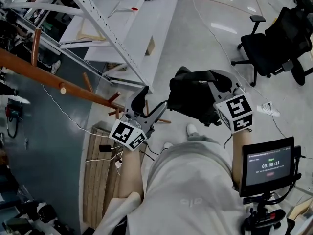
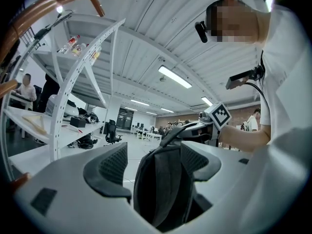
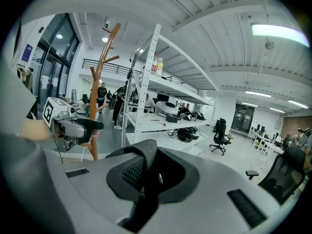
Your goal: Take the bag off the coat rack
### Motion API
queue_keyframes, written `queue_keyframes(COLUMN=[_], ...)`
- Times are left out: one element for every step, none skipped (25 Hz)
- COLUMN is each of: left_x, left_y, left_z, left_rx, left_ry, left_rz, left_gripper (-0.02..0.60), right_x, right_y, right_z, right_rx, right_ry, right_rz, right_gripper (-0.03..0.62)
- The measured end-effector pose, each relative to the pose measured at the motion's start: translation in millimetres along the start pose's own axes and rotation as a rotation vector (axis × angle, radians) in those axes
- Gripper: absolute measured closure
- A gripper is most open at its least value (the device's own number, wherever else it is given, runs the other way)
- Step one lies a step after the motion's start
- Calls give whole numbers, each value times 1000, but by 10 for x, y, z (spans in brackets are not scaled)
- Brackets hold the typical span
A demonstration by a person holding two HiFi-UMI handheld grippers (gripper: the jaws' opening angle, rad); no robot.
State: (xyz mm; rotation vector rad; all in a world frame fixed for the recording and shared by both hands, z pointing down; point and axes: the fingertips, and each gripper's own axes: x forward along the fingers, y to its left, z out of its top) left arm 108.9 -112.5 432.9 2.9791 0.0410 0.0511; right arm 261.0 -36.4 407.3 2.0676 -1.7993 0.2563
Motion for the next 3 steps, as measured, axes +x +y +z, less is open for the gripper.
queue_keyframes(left_x=[-15,-31,-47], left_y=[2,3,3], left_z=[-6,-12,-18], left_rx=[-4,-8,-12], left_ry=[-1,-2,-2], left_rz=[4,7,11], left_gripper=[253,253,253], right_x=[1,2,2], right_y=[13,27,40], right_z=[-1,-3,-6], right_rx=[1,3,4], right_ry=[-1,-2,-3], right_rz=[6,11,16], right_gripper=[556,556,556])
